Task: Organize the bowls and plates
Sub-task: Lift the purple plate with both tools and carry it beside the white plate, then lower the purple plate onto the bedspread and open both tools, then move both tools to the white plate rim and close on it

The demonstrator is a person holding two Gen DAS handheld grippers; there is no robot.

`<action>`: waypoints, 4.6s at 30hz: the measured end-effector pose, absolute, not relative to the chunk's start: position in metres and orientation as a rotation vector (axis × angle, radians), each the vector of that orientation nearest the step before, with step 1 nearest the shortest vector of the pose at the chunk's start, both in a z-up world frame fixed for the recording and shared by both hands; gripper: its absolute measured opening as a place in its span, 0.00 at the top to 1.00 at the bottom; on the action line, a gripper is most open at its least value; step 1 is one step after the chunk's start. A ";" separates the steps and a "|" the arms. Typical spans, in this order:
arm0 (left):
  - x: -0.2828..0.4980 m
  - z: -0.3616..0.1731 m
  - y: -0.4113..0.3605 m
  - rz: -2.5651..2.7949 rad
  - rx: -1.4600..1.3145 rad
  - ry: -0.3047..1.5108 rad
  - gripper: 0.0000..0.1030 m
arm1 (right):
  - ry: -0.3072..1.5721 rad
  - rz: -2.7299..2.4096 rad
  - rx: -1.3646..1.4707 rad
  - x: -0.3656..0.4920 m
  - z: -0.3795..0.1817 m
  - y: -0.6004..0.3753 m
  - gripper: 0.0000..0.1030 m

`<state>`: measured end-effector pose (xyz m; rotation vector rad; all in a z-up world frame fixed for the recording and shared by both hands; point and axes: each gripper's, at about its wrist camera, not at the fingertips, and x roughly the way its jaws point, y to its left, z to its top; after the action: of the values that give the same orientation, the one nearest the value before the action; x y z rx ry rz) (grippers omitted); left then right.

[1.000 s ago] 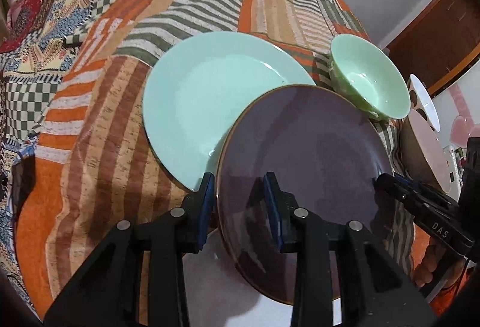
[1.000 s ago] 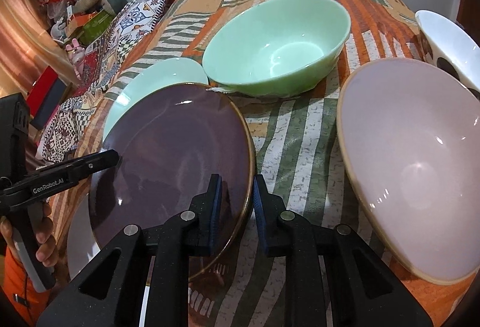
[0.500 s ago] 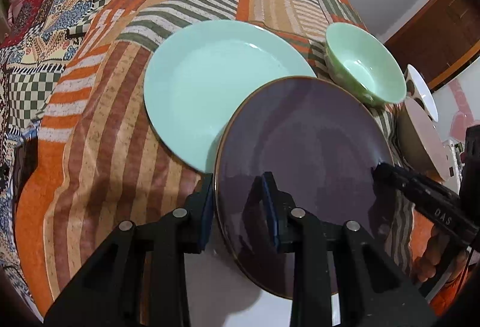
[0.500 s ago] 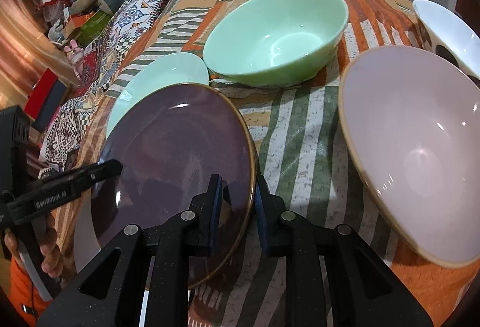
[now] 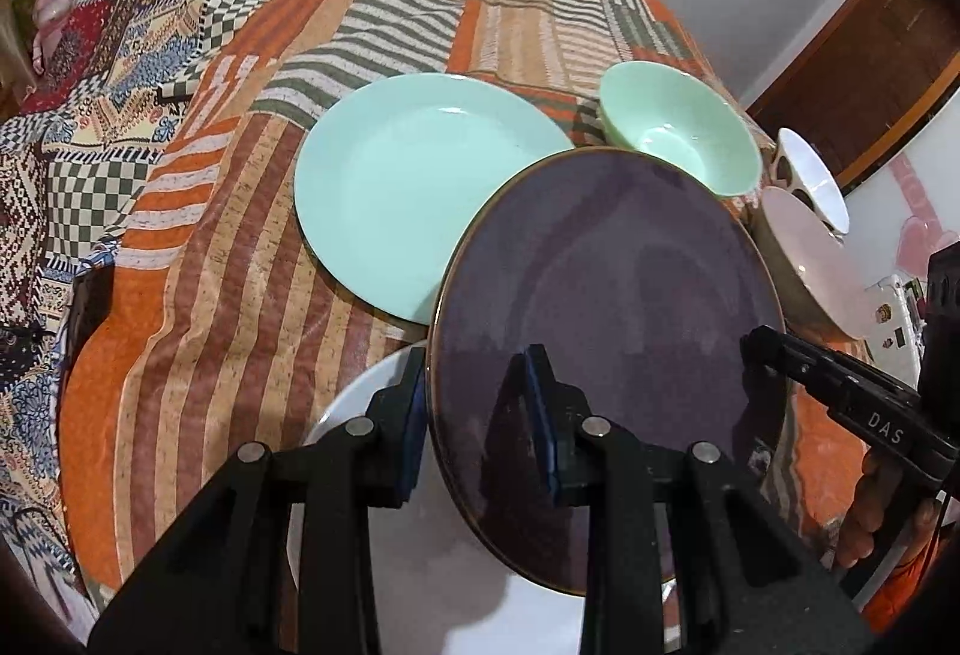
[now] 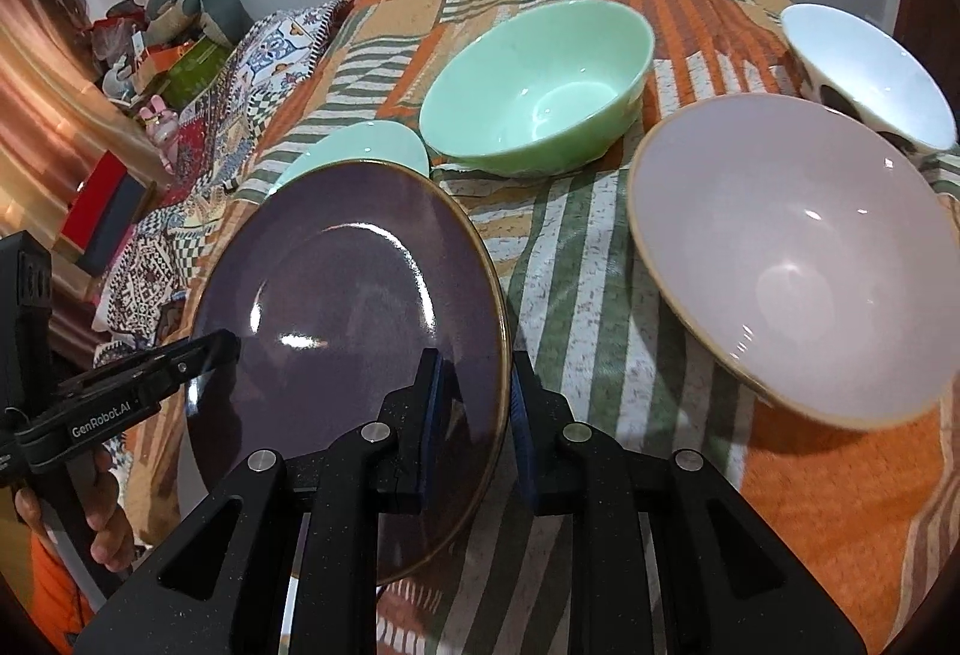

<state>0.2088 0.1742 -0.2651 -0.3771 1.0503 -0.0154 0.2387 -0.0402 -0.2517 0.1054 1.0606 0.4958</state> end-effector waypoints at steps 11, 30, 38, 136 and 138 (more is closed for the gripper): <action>0.184 -0.232 0.141 -0.043 -0.350 1.028 0.71 | 1.010 0.481 0.137 0.209 -0.224 -0.067 0.81; 0.179 -0.245 0.059 -0.158 -0.334 1.123 0.70 | 1.025 0.373 0.191 0.171 -0.232 -0.134 0.81; 0.192 -0.264 0.033 -0.195 -0.319 1.186 0.68 | 1.064 0.327 0.190 0.170 -0.245 -0.152 0.81; 0.104 -0.290 0.213 0.128 -0.423 1.171 0.42 | 1.165 0.632 -0.110 0.223 -0.270 0.033 0.54; 0.104 -0.290 0.212 0.110 -0.419 1.162 0.42 | 1.180 0.638 -0.127 0.226 -0.274 0.037 0.54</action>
<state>0.1035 0.2117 -0.2897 -0.4186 1.1624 0.1104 0.2261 0.0370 -0.2743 -0.1268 1.1802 0.6384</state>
